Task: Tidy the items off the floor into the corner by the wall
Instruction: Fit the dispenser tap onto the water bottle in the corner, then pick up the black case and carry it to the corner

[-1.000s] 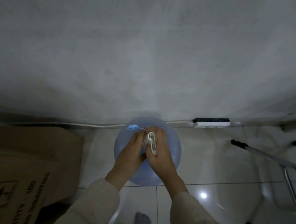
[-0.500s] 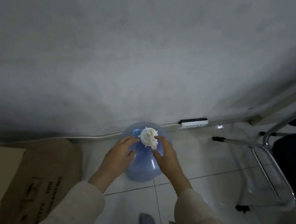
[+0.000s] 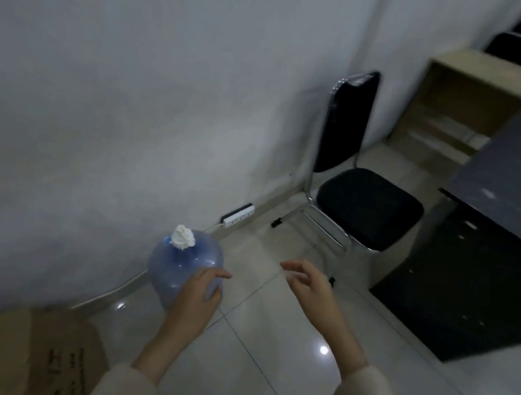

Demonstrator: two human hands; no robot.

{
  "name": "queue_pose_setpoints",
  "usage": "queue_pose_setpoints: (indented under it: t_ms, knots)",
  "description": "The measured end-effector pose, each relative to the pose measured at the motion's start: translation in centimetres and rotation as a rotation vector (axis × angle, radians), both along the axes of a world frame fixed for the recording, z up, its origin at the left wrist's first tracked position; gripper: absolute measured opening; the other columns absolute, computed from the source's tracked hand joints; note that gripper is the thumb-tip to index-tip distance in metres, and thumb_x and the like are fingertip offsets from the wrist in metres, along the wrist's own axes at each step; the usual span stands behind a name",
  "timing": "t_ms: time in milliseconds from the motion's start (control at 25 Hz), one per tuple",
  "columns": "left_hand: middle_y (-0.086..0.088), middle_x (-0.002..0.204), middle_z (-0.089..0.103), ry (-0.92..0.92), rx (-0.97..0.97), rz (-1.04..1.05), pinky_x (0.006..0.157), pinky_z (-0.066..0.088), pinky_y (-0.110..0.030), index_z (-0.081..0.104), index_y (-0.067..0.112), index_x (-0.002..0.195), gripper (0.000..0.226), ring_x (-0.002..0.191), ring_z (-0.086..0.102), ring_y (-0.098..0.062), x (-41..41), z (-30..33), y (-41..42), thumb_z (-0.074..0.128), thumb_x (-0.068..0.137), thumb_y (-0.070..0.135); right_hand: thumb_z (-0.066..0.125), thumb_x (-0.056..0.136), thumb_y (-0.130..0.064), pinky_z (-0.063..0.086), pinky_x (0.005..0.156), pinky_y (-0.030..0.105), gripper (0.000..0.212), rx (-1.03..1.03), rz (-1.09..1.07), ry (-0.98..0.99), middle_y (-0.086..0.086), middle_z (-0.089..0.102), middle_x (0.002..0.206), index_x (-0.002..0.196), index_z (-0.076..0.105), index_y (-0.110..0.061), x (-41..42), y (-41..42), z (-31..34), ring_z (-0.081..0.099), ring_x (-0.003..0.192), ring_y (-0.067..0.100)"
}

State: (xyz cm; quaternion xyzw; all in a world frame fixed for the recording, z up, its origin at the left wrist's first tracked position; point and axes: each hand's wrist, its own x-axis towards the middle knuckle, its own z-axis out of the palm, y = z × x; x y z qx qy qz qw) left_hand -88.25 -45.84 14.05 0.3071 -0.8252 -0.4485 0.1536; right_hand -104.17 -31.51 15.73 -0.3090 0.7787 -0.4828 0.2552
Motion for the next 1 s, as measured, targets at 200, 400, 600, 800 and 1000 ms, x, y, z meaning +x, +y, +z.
queue_pose_setpoints:
  t_ms: [200,400,600,800,1000]
  knots:
    - [0.002,0.108,0.062,0.027,-0.010,-0.341,0.089,0.039,-0.019,0.061,0.021,0.102,0.025,0.103,0.055,-0.012,-5.4,2.9,9.7,0.049,0.088,0.003,0.048,0.090,-0.005,0.043,0.079,0.011,0.023,-0.022,-0.340,0.037,-0.007,0.061,0.106,0.105,0.061,-0.017,1.0,14.4,2.8,0.057,0.099,0.007]
    - [0.005,0.109,0.061,0.018,-0.012,-0.661,0.074,0.029,0.006,0.061,0.018,0.106,0.026,0.103,0.051,-0.006,-6.1,3.9,22.9,0.049,0.089,0.003,0.047,0.089,-0.002,0.043,0.069,0.005,0.024,-0.031,-0.668,-0.017,-0.005,0.061,0.102,0.104,0.061,-0.013,8.0,30.2,2.1,0.056,0.093,0.008]
    - [0.004,0.108,0.062,-0.044,0.099,-0.875,0.072,0.029,0.010,0.061,0.018,0.104,0.023,0.100,0.053,-0.005,0.3,2.8,37.8,0.048,0.090,0.004,0.049,0.089,-0.004,0.044,0.072,0.003,0.021,0.021,-0.876,-0.106,-0.011,0.063,0.097,0.095,0.062,-0.020,20.2,45.7,-0.9,0.060,0.092,0.006]
    - [0.011,0.103,0.064,-0.108,0.103,-1.120,0.072,0.031,0.007,0.063,0.021,0.099,0.023,0.096,0.053,0.007,6.2,2.0,48.7,0.049,0.089,0.005,0.048,0.090,-0.003,0.042,0.074,0.007,0.022,0.063,-1.180,-0.180,-0.005,0.064,0.100,0.096,0.062,-0.018,32.7,57.6,-2.2,0.058,0.094,0.007]
    - [0.012,0.105,0.063,-0.162,0.050,-1.324,0.074,0.035,-0.001,0.062,0.022,0.101,0.023,0.099,0.054,0.000,8.7,1.3,55.8,0.047,0.090,0.008,0.046,0.090,-0.003,0.040,0.072,0.011,0.022,0.037,-1.460,-0.238,-0.004,0.064,0.102,0.103,0.062,-0.012,41.2,63.2,-2.7,0.056,0.089,0.001]
